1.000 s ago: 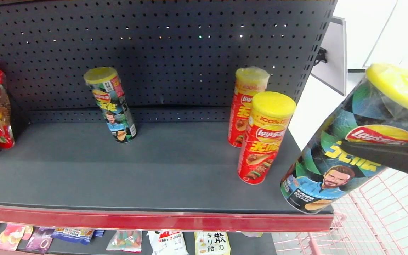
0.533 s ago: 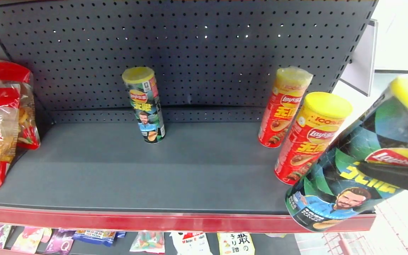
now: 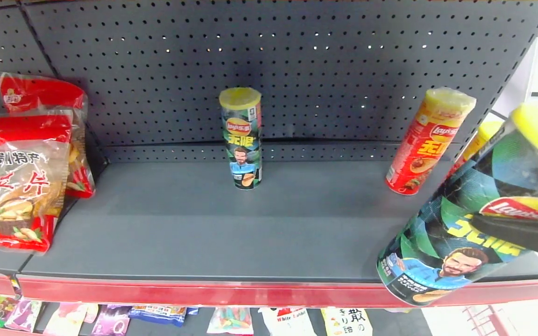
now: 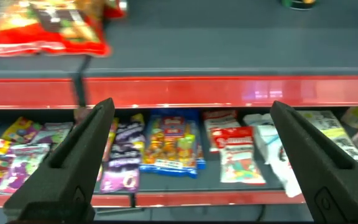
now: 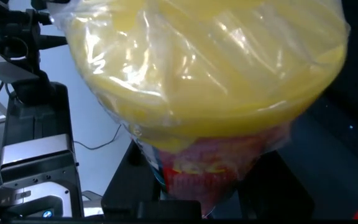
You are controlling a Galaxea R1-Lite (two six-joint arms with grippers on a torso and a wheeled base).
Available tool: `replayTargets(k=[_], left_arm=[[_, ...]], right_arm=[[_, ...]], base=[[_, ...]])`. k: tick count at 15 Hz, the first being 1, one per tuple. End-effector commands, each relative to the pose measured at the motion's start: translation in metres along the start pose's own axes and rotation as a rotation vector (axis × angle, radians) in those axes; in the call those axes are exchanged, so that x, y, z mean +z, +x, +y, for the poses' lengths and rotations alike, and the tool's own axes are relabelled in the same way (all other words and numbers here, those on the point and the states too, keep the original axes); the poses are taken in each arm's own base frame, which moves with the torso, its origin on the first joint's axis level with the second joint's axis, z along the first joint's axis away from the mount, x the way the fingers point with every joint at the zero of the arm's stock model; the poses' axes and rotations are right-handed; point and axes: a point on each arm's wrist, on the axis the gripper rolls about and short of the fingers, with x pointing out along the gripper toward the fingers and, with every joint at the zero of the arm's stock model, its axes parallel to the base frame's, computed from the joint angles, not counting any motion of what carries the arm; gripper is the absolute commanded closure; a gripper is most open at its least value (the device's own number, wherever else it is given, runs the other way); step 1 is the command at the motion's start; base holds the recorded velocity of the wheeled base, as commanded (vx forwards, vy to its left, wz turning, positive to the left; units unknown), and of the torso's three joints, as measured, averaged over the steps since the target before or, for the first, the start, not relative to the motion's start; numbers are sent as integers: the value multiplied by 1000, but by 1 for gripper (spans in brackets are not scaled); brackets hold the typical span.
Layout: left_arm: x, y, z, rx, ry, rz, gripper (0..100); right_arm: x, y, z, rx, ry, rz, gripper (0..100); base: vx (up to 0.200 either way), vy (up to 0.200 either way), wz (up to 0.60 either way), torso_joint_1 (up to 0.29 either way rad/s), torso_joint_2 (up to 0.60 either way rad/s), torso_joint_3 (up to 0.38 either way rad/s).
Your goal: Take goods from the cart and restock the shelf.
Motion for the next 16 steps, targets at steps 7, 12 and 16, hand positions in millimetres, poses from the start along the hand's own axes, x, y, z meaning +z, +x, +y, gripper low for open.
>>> replayTargets(k=[7, 12, 16], left_arm=[[0, 0, 0, 0, 1, 2, 0], [0, 0, 0, 0, 1, 2, 0], [0, 0, 0, 0, 2, 2, 0]], right_arm=[[-6, 1, 0, -1, 13, 17, 100], [-7, -1, -4, -35, 18, 25, 100], [-7, -1, -4, -38, 19, 25, 100]], base=[[0, 114, 0, -1, 3, 1], [0, 0, 0, 0, 0, 0], [0, 0, 0, 0, 0, 0]])
